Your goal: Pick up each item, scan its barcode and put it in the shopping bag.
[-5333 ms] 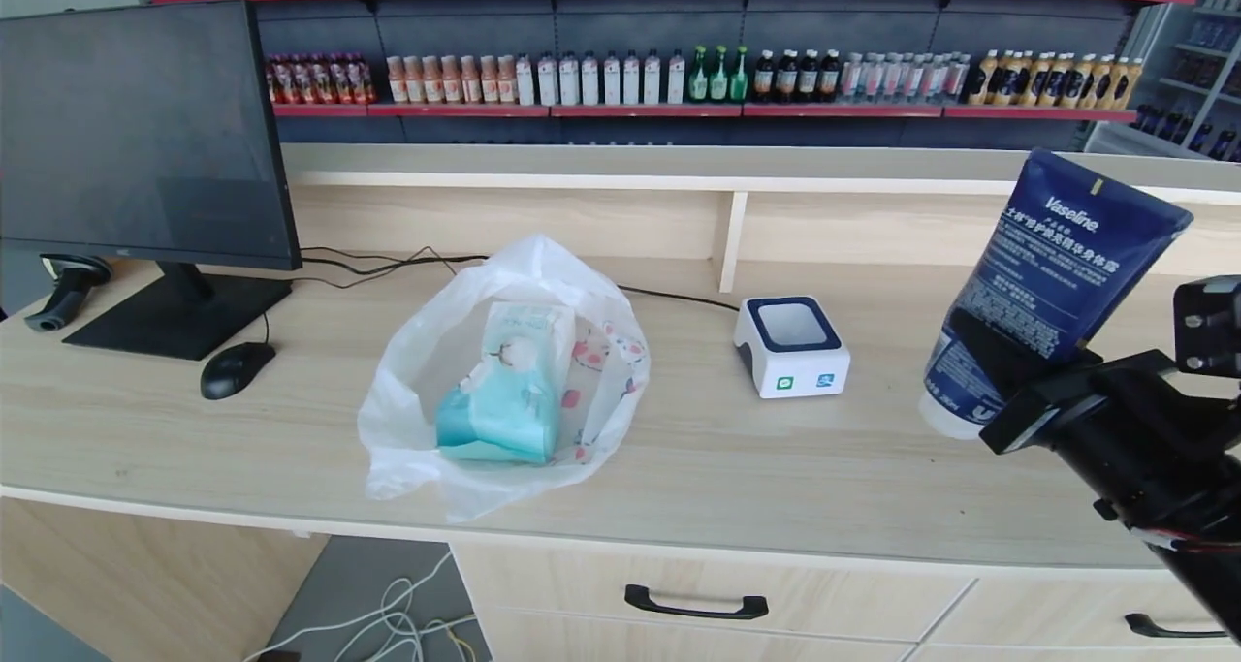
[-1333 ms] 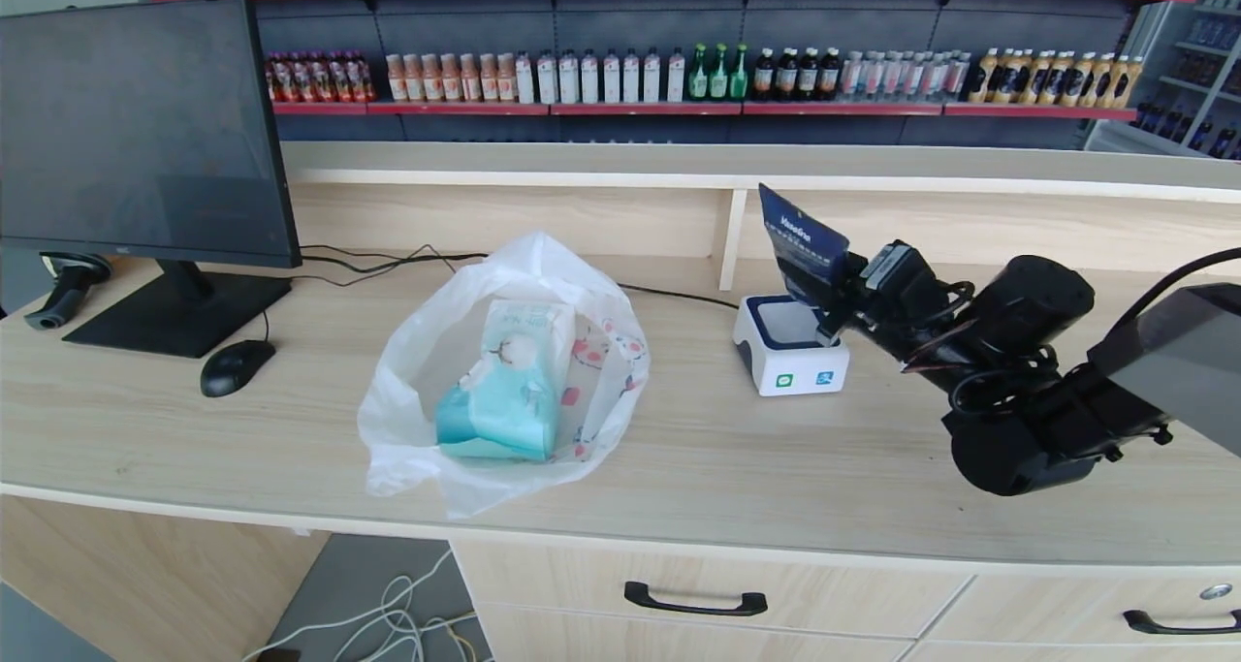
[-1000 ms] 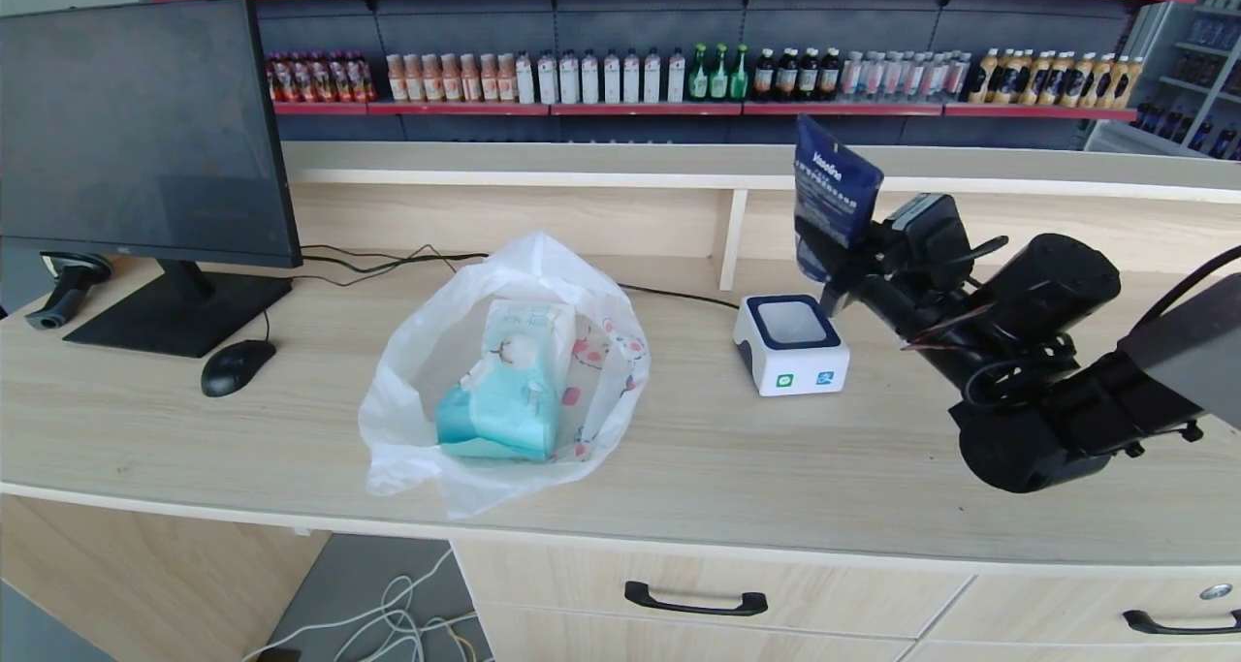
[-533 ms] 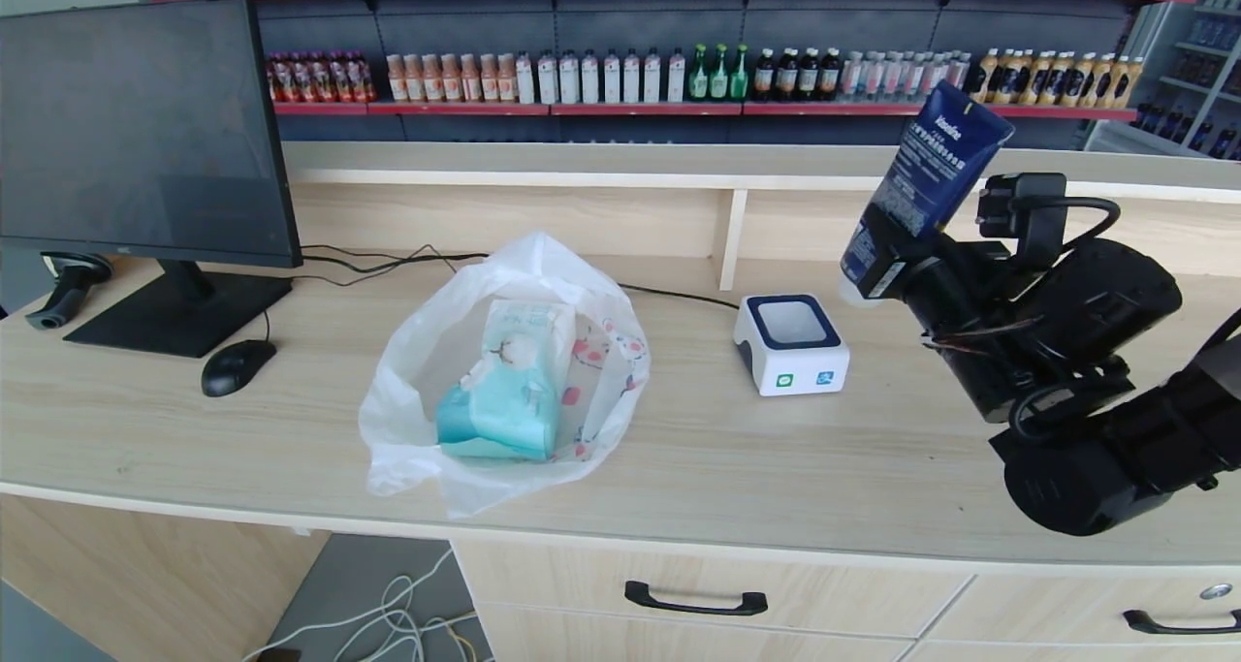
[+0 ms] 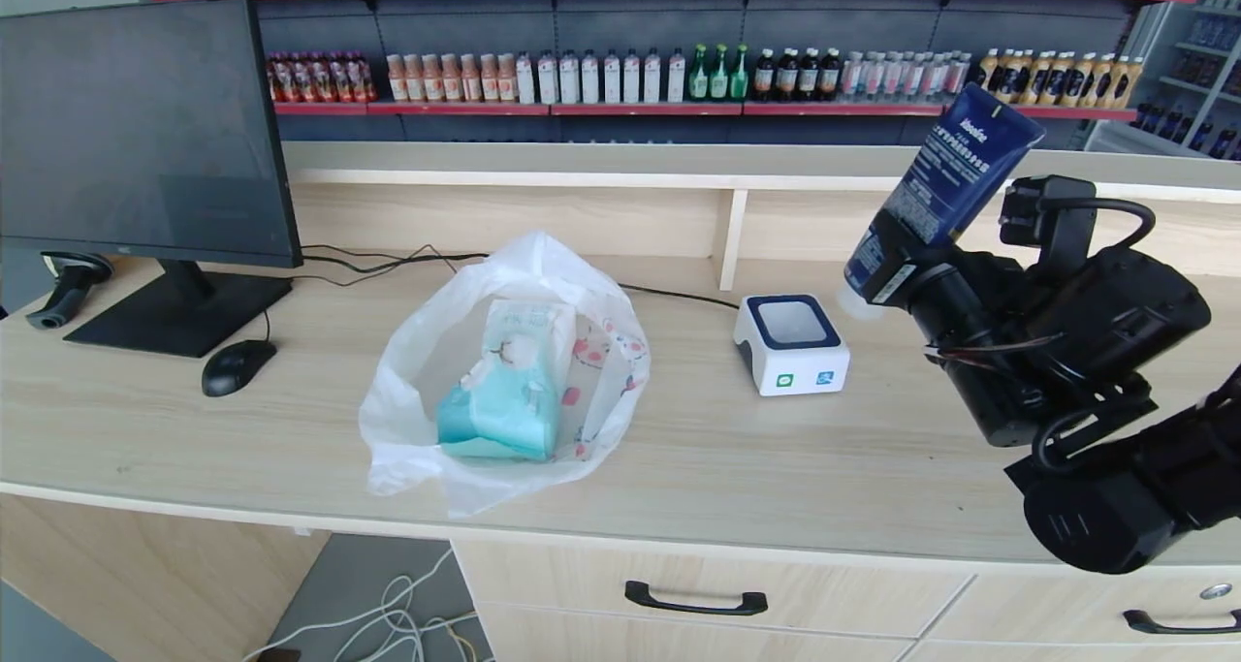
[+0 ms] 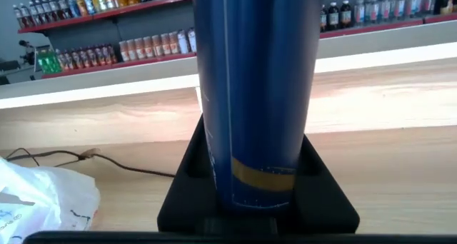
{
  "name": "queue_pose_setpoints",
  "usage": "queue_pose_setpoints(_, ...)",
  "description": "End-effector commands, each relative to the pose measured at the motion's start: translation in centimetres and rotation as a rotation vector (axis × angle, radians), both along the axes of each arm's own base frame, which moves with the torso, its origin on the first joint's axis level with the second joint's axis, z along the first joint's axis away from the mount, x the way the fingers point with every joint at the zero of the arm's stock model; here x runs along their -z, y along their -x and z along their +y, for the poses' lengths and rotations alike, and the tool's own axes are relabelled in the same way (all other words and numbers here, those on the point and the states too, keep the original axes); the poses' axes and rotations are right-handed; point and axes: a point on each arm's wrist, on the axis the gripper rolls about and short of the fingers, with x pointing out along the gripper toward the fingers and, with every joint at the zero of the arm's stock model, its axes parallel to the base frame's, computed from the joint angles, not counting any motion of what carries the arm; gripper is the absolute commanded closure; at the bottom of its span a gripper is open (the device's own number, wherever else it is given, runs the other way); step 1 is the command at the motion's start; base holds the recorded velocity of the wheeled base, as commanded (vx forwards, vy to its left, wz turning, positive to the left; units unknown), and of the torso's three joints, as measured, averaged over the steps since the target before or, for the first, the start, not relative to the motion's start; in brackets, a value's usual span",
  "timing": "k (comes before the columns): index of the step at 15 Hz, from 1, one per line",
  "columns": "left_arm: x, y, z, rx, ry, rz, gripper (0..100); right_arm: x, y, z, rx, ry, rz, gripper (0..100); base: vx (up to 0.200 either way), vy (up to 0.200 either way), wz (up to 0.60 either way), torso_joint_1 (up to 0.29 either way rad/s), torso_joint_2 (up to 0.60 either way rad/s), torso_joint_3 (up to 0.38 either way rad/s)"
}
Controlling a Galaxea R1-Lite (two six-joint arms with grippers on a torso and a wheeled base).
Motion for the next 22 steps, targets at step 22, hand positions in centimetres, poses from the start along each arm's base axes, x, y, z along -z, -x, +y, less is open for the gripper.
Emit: queue_pose_setpoints(22,0.0,0.0,0.0,0.000,-0.001,-0.001,0,-0.9,3.1,0.2,-0.040,0.002,-0.005,100,-0.027,0.100,0.00,0.004,0.00,0.002)
